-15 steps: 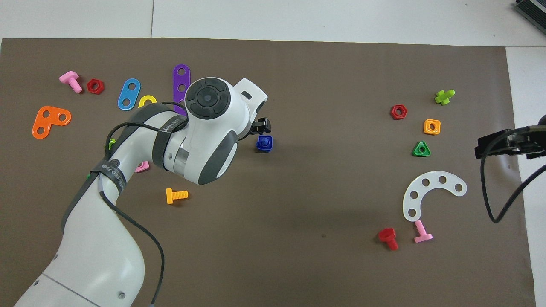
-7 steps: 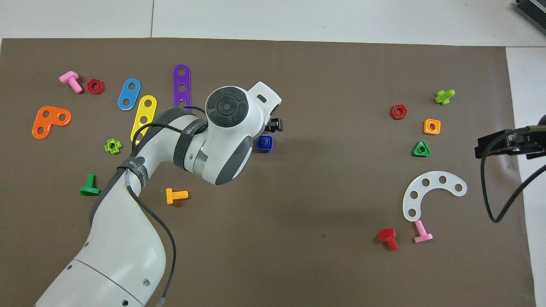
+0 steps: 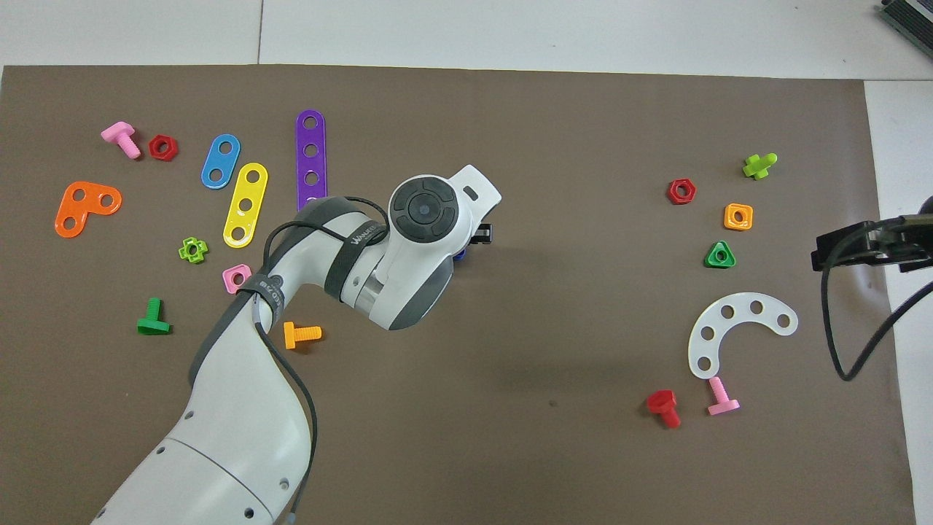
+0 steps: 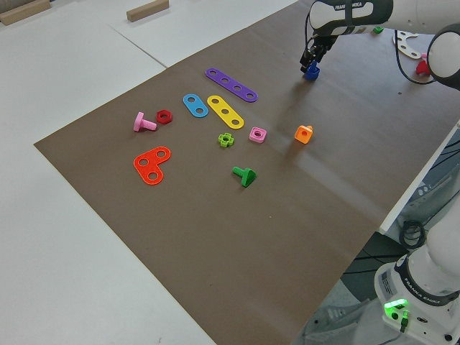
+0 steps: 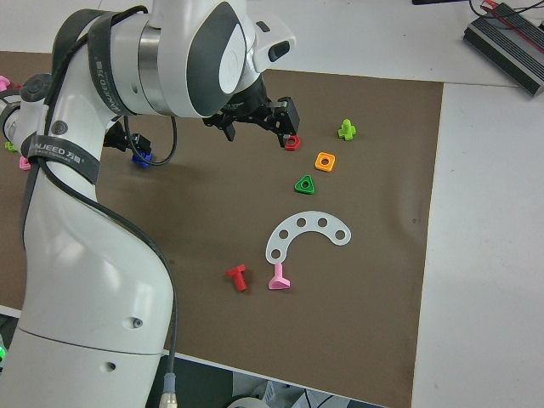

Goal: Unscrew and place screws in storage area
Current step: 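Grasp the blue nut with the left gripper and twist it off the bolt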

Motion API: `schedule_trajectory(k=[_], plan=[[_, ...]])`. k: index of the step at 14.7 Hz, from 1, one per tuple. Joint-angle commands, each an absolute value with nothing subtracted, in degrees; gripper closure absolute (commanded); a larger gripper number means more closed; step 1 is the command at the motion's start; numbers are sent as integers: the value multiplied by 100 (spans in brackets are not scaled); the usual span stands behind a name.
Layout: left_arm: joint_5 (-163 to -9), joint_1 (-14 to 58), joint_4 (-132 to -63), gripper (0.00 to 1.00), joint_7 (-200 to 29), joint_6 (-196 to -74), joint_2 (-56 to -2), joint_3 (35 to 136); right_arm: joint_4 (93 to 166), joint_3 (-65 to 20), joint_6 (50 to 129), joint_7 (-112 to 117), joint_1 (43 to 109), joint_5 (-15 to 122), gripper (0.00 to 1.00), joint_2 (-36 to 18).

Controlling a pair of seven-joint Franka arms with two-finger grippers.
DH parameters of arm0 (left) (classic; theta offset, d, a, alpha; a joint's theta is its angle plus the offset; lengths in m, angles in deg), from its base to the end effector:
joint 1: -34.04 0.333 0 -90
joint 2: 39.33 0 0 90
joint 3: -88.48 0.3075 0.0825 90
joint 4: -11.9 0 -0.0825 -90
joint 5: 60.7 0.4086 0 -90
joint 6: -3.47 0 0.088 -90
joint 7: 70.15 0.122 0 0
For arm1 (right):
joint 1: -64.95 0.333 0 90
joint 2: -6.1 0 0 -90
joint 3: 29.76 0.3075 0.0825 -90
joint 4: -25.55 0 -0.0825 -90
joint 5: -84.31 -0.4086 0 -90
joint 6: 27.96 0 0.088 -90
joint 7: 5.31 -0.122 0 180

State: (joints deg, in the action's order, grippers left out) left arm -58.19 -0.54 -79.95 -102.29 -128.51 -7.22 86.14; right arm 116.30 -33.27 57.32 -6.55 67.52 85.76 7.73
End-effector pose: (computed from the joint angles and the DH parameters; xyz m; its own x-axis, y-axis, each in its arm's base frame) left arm 0.5805 -0.4302 0.2815 0.9872 -0.0978 0.1263 -0.1062 -0.9924 0.0621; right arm 0.5605 -0.0129 0.6039 0.9970 -0.0399 -0.0665 -0.0383 -0.9990 0.0250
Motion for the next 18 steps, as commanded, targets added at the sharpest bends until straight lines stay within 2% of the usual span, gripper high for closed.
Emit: schedule_trajectory(k=[1,13,16,18], plan=[[-5665,-164,-8047,21,-10258,-12986,-646,8698,11670,-3310,5668,-628,6715,8492,0,838],[-5683,-182,-8021,44,-10250,-12802,-646,8698,11670,-3310,5659,-637,6715,8492,0,838],[-5727,-173,-7977,56,-10250,-12687,-646,8690,11670,-3319,5668,-637,6715,8492,0,838],[-5744,-173,-7959,59,-10250,-12678,-637,8690,11670,-3310,5668,-637,6715,8492,0,838]])
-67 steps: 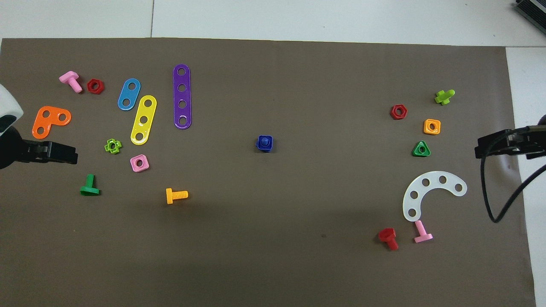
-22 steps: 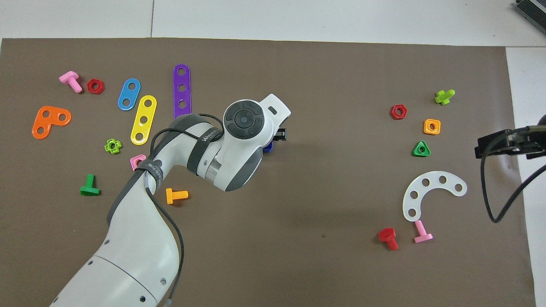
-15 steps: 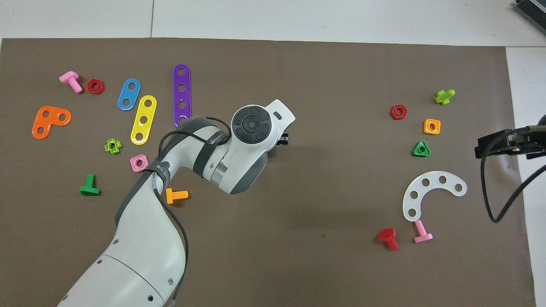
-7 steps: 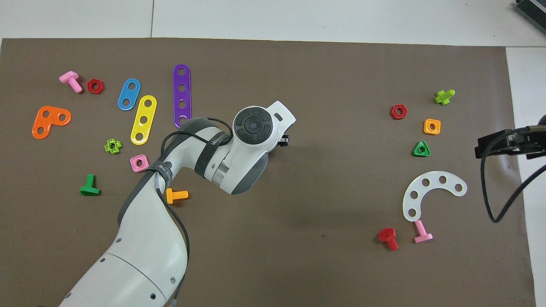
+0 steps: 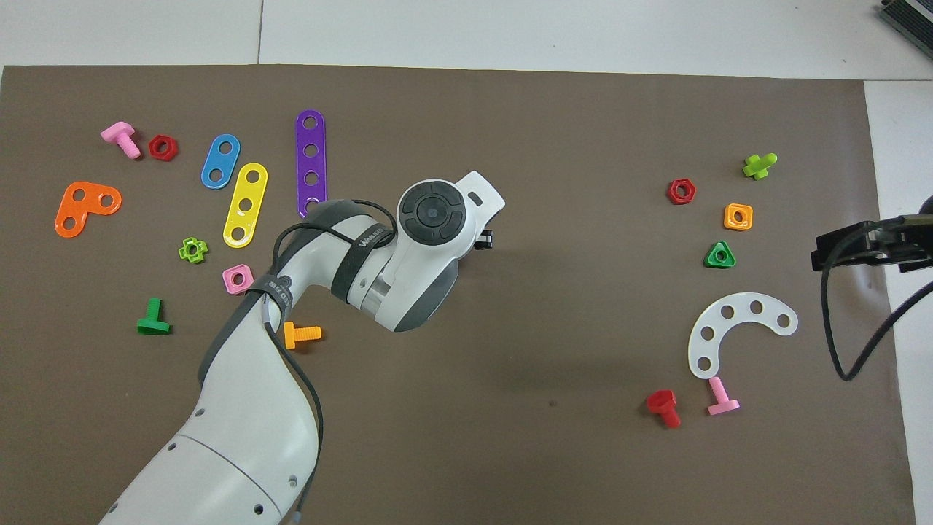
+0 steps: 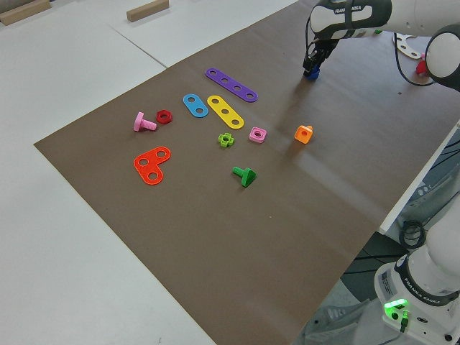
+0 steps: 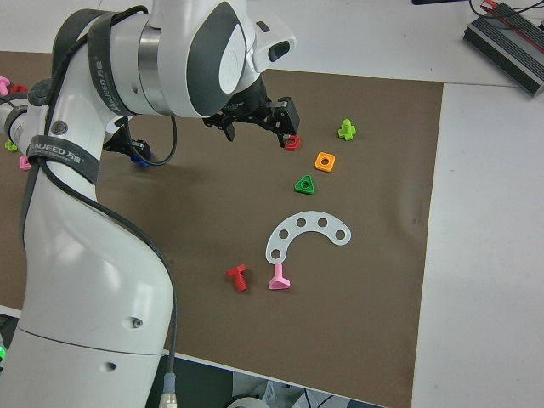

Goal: Unscrew and place screws in storage area
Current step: 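Grasp the blue nut with the left gripper and twist it off the bolt, then lift the blue nut and carry it toward the pink square piece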

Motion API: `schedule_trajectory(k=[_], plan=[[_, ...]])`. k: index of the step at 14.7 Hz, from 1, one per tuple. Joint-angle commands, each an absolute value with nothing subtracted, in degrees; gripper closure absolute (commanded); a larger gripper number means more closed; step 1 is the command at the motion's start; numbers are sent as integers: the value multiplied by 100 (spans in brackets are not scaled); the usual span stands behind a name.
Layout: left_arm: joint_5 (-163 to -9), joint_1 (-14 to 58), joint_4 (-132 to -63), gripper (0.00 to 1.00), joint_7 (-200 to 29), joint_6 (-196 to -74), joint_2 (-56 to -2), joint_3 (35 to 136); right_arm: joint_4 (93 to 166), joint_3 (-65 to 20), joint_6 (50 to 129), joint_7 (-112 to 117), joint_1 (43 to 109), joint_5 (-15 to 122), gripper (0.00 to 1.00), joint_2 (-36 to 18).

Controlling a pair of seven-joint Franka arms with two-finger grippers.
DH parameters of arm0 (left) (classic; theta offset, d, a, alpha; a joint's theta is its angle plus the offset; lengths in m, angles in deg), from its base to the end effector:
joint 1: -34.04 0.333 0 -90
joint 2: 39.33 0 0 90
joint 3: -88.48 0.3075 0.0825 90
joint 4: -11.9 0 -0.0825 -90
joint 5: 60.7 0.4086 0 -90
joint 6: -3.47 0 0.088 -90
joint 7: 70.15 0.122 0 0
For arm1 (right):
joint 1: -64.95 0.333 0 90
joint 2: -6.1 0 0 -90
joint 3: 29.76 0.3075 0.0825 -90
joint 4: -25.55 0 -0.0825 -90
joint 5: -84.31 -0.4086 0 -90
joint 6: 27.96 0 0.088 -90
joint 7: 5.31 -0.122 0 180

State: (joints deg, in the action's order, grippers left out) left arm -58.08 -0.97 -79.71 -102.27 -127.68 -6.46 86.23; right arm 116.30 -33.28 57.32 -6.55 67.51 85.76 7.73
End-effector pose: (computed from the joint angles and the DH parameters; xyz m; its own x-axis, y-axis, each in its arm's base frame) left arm 0.5770 -0.4329 0.2725 0.9885 -0.1068 0.1074 -0.1125 -0.9925 0.0481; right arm 0.5605 -0.0131 0.6039 0.9970 -0.0403 -0.0665 -0.0387 -0.9989 0.0250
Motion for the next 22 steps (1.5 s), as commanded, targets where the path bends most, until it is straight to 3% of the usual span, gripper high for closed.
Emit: schedule_trajectory(k=[1,11,14,16,22], plan=[[-5744,-173,-7933,60,-10250,-12652,-637,8690,11670,-3310,5668,-637,6715,8492,0,838],[-6052,-59,-6554,58,-10224,-11098,-330,8768,11670,-3319,5668,-637,6715,8492,0,838],[-6035,502,-6439,58,-10005,-10640,-409,8716,11670,-3310,5668,-637,6715,8492,0,838],[-6069,819,-6569,58,-9375,-10630,-540,8751,11670,-3310,5668,-637,6715,8492,0,838],[-6078,1654,-8054,58,-7615,-10832,-1164,8751,11670,-3310,5668,-637,6715,8492,0,838]])
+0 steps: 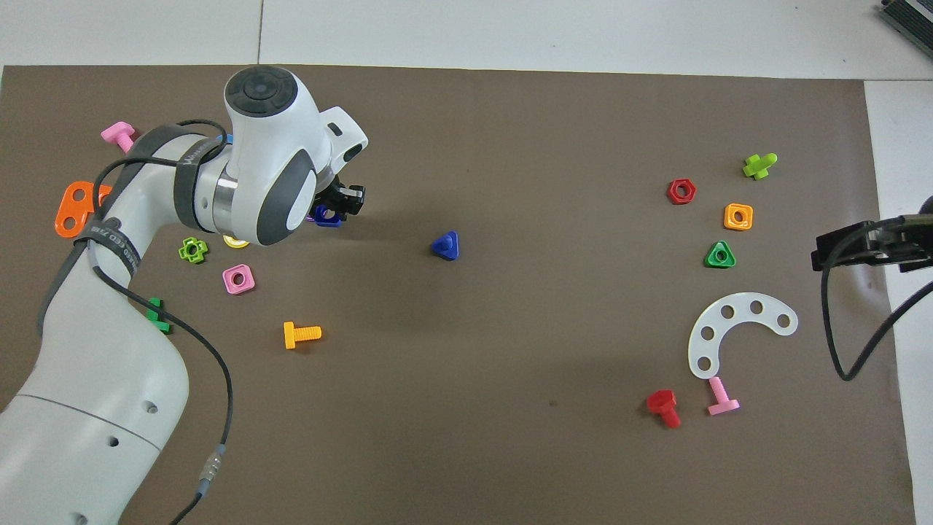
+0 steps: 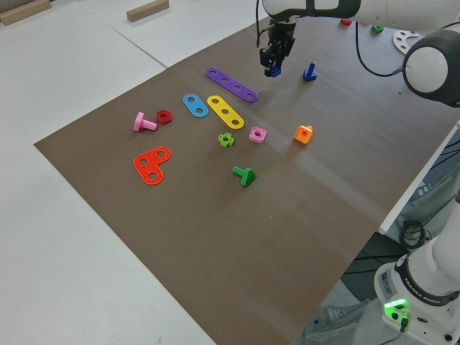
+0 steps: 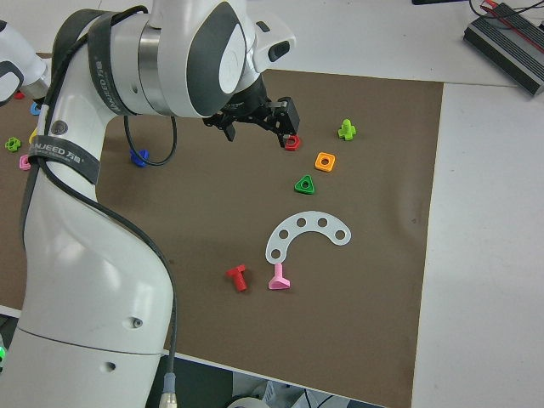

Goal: Unscrew and place screws in storage area
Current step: 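Lift the blue nut and carry it toward the pink square piece, then set the blue nut beside the pink square and withdraw the left gripper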

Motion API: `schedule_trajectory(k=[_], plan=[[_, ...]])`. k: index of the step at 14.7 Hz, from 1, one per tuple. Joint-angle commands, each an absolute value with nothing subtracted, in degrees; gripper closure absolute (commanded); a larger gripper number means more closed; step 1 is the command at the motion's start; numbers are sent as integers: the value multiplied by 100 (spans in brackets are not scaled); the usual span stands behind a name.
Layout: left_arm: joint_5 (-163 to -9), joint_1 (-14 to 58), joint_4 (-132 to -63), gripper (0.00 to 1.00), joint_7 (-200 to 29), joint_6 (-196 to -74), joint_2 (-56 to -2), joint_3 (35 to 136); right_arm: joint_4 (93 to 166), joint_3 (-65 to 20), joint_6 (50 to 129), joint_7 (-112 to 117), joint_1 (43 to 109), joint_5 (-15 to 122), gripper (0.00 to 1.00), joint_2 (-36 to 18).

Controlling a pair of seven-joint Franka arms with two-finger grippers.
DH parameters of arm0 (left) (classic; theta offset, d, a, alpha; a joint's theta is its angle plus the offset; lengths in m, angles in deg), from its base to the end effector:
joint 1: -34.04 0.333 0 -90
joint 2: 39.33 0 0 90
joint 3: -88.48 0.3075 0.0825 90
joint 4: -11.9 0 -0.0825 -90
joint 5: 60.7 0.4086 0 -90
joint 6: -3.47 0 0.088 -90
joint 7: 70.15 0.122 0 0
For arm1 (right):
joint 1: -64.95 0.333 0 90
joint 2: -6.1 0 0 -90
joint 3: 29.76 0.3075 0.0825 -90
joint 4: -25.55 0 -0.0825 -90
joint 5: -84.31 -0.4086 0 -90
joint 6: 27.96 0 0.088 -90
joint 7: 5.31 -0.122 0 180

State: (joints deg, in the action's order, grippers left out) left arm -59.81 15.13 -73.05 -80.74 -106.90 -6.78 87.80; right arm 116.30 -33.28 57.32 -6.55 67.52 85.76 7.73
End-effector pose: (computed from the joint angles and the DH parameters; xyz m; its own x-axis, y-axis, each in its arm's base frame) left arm 0.6675 -0.2350 0.3004 0.9800 -0.1582 -0.1206 -0.1629 -0.9862 -0.0301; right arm 0.5605 -0.0130 0.6039 0.9970 -0.0401 -0.0665 -0.0385 -0.9989 0.0250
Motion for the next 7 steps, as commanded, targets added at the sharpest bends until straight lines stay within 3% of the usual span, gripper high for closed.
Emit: schedule_trajectory(k=[1,5,7], plan=[[-6078,1725,-8299,59,-7491,-10937,-1278,8751,11670,-3310,5668,-637,6715,8492,0,838],[-6087,1822,-9389,58,-7314,-11675,-1902,8742,11661,-3310,5668,-637,6715,8492,0,838],[-6096,1822,-9541,42,-7314,-11887,-1991,8742,11670,-3310,5659,-637,6715,8492,0,838]])
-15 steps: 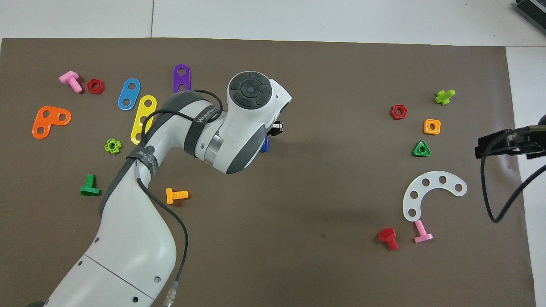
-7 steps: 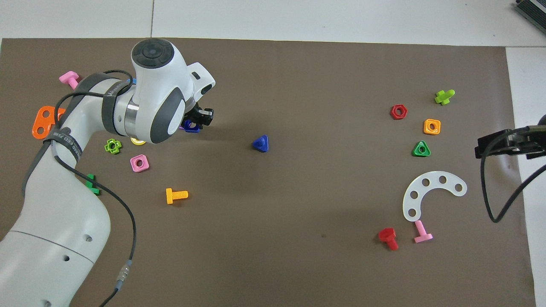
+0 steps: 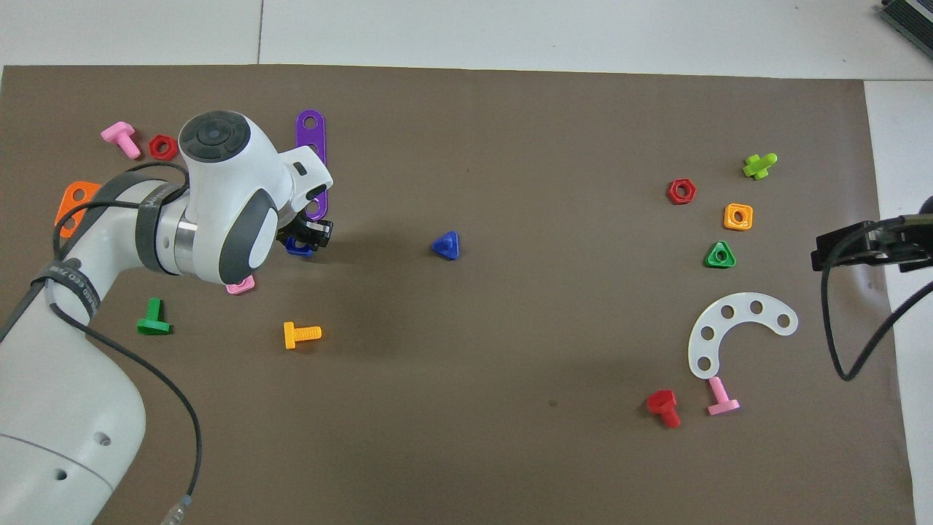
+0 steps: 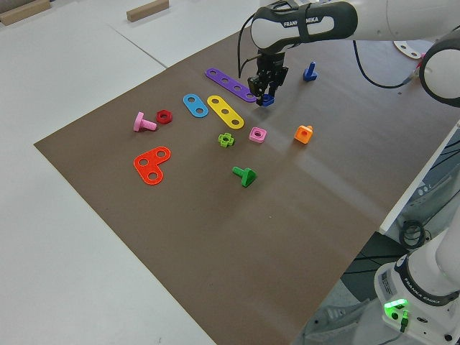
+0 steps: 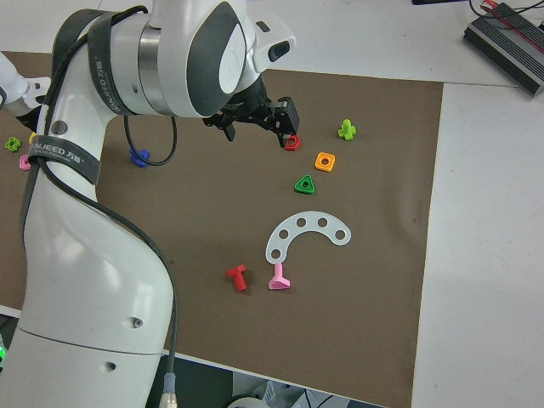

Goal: Unscrew and place screws in storage area
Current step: 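Set the blue nut beside the pink square and withdraw the left gripper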

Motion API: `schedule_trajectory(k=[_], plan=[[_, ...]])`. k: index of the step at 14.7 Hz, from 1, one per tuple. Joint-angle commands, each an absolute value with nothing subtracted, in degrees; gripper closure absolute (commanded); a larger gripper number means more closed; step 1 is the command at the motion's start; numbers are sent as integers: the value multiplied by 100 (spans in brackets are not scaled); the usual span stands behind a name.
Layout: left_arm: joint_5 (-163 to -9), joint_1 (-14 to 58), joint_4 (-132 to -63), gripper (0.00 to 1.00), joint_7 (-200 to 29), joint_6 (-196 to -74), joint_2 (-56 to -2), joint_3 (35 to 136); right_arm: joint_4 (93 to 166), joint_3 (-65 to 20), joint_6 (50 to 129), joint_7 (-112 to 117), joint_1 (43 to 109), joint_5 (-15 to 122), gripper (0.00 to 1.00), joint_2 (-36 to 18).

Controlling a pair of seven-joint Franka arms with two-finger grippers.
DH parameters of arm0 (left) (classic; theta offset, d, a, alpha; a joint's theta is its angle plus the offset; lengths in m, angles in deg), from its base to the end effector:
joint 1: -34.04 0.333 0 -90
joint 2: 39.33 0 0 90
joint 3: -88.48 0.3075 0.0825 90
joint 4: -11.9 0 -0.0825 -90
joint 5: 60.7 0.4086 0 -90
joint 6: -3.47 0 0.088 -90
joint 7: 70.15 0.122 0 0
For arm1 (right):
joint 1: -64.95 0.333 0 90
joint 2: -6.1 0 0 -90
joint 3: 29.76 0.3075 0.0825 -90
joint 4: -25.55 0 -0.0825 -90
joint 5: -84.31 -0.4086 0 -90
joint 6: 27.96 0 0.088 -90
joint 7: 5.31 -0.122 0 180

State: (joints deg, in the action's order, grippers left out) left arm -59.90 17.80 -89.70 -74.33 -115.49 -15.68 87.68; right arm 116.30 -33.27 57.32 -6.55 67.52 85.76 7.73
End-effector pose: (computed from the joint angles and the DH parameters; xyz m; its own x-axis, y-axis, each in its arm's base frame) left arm 0.6260 -0.1904 0.2822 0.9678 -0.2269 -0.1088 -0.2297 -0.9732 -0.0138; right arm 0.5605 -0.0129 0.6039 0.9970 -0.0399 -0.0665 -0.0383 -0.9990 0.0250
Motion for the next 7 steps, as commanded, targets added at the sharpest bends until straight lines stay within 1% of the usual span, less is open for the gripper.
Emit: schedule_trajectory(k=[1,2,3,5,7], plan=[[-6096,1831,-9532,25,-7314,-11887,-1991,8742,11670,-3310,5667,-637,6715,8492,0,838],[-6096,1831,-9515,8,-7305,-11887,-2008,8751,11670,-3310,5668,-637,6715,8492,0,838],[-6096,1831,-9489,0,-7305,-11887,-2035,8751,11670,-3310,5668,-637,6715,8492,0,838],[-6096,1910,-9427,0,-7305,-11870,-2166,8751,11670,-3310,5668,-628,6715,8492,0,838],[-6096,2146,-9278,0,-7297,-11651,-2376,8742,11670,-3319,5668,-637,6715,8492,0,838]])
